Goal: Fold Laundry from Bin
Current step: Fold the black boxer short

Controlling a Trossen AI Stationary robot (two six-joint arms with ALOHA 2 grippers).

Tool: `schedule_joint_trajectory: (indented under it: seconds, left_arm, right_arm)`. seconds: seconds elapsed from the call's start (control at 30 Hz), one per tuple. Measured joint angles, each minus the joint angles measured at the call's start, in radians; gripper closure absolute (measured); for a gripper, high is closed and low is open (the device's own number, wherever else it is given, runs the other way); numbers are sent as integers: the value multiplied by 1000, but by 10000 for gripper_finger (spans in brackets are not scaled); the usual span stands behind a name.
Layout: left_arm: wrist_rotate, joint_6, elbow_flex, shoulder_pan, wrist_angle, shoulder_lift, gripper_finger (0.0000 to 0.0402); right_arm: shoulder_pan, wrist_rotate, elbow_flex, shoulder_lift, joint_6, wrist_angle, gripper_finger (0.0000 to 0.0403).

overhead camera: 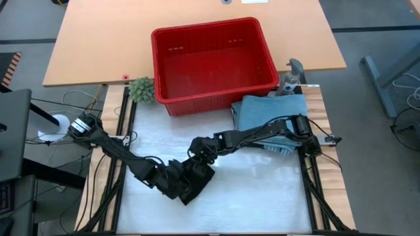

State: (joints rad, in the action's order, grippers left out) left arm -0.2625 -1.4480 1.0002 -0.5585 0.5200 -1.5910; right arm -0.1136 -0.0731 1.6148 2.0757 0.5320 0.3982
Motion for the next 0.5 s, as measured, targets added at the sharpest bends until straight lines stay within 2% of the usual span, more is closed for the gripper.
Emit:
schedule_joint_trajectory:
  seconds: [0.37, 0.5]
  left_arm:
    - [-54, -113, -35, -46, 103, -1, 400]
    - [-65, -127, -35, -55, 113, -1, 400]
  right_arm:
    - [10, -48, -3, 76, -25, -85, 368]
    - [11, -59, 2, 97, -25, -125, 355]
